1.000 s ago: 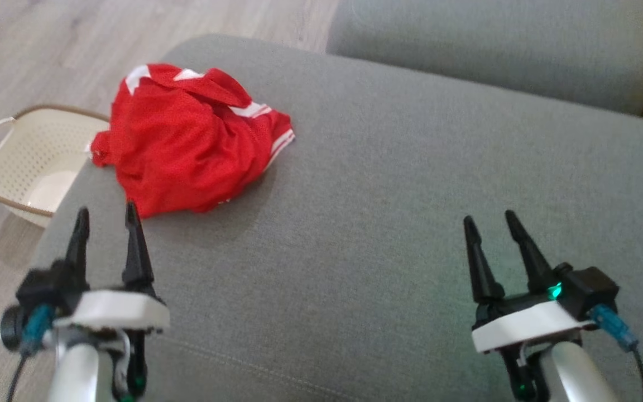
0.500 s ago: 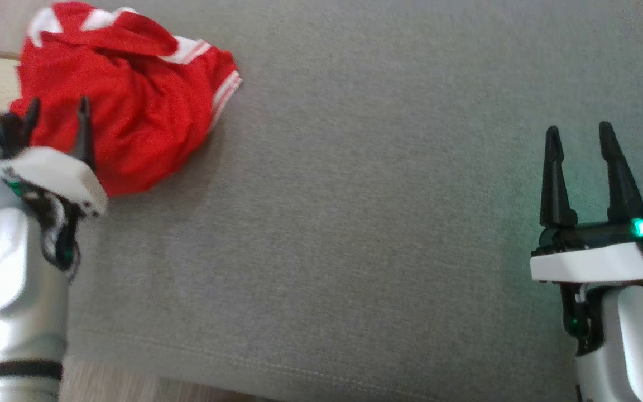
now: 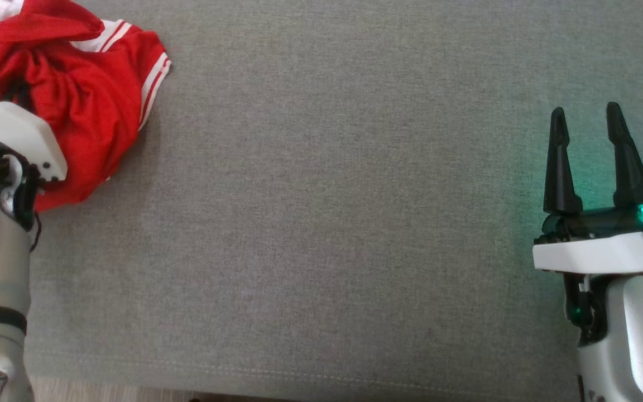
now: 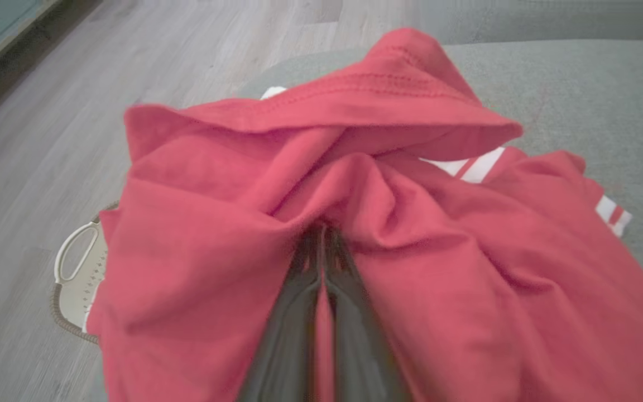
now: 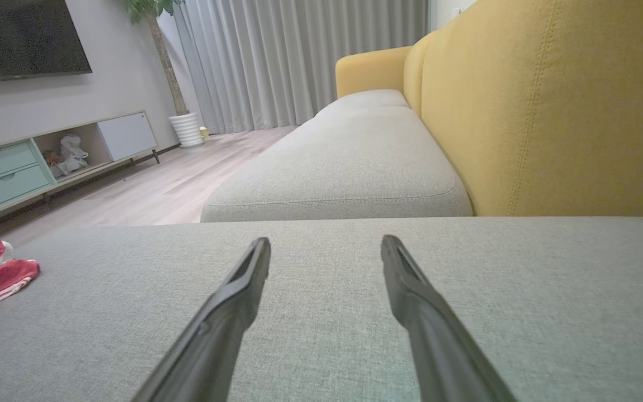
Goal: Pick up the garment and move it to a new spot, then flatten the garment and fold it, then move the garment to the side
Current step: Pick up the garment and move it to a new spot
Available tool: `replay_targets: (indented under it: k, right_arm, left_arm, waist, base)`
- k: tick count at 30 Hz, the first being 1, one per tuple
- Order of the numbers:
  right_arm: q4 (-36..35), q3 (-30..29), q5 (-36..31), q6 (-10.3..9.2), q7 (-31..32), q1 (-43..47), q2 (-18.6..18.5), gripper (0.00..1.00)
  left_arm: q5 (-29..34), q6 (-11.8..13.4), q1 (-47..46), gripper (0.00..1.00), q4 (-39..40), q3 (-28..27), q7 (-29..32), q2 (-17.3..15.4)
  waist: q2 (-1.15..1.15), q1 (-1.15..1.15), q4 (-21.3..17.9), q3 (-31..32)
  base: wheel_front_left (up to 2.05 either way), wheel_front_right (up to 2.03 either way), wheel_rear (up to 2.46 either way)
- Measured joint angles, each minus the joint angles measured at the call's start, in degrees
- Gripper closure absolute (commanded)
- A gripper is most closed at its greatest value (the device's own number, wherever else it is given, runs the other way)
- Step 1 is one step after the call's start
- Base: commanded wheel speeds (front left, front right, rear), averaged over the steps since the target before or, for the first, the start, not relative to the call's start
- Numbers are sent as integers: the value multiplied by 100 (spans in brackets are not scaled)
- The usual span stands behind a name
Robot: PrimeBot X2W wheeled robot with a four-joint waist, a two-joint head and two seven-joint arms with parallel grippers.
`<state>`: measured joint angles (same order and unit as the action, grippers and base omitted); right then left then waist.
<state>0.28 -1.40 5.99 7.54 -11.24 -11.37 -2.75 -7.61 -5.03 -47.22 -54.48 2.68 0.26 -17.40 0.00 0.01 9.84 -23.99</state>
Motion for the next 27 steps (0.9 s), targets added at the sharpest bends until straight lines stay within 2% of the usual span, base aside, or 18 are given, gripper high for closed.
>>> replay_targets:
  k: [7,12,15,21,27]
  right_arm:
    - [135,-11,42,0,-35,0,0,0]
    - [353,48,129,0,-94,9,0,0]
    - [483,131,225,0,-147,23,1,0]
    - [781,264,472,0,-247,49,1,0]
    - [883,229,587,0,-297,49,2,0]
  left_arm:
    - [-7,214,-122,100,-166,-33,-739,-13]
    - [-64,311,-122,100,30,-130,-1312,-13]
    - [-119,346,-116,100,468,-167,-1413,-9]
    - [-274,245,49,100,2054,-223,-1459,107]
    - [-309,203,226,100,2850,-98,-1485,334]
  waist:
    - [0,-1,8,158]
    - [0,-1,46,456]
    - [0,-1,43,678]
    - [0,-1,-50,1182]
    - [0,-1,-246,1402]
  base:
    - [0,0,0]
    - [0,0,0]
    - [0,0,0]
    - [0,0,0]
    - [0,0,0]
